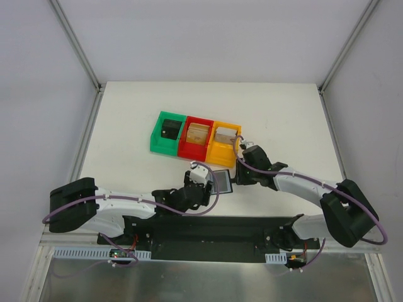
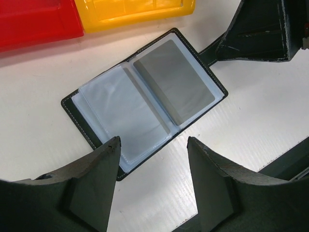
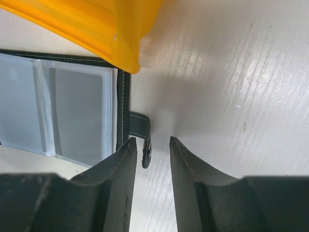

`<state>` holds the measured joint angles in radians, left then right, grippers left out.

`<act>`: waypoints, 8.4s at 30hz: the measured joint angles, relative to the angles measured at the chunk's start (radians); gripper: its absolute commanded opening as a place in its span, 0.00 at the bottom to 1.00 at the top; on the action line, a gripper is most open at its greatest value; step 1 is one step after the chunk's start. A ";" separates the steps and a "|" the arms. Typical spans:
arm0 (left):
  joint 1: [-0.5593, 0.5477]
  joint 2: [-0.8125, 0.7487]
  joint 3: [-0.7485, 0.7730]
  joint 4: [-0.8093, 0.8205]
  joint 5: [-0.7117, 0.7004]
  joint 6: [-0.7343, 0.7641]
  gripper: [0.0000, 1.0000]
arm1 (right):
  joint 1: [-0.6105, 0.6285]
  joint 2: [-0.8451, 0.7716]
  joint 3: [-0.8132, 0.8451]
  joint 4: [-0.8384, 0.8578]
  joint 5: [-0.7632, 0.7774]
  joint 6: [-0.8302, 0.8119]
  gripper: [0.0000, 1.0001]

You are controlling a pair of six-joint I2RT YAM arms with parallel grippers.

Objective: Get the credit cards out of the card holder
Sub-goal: Remove the credit card from the card holder.

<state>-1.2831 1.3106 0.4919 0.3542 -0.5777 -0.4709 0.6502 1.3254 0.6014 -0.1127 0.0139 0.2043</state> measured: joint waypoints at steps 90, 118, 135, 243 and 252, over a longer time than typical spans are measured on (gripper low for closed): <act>0.161 0.127 0.143 0.022 0.386 -0.042 0.66 | 0.140 -0.316 0.079 -0.237 0.008 -0.033 0.00; 0.161 0.179 0.181 -0.069 0.328 -0.039 0.64 | 0.140 -0.315 0.079 -0.237 0.008 -0.034 0.00; 0.098 0.161 0.069 -0.010 0.343 -0.012 0.71 | 0.140 -0.315 0.079 -0.243 0.008 -0.034 0.00; 0.368 0.162 0.037 0.110 0.465 -0.153 0.70 | 0.079 -0.160 -0.082 -0.084 0.031 0.114 0.42; 0.369 0.231 0.067 0.131 0.505 -0.171 0.59 | 0.039 -0.137 -0.114 -0.040 0.035 0.121 0.41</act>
<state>-0.9146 1.5414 0.5587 0.4850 -0.0723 -0.6415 0.6888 1.1885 0.4870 -0.1524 0.0486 0.3252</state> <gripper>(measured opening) 0.664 0.420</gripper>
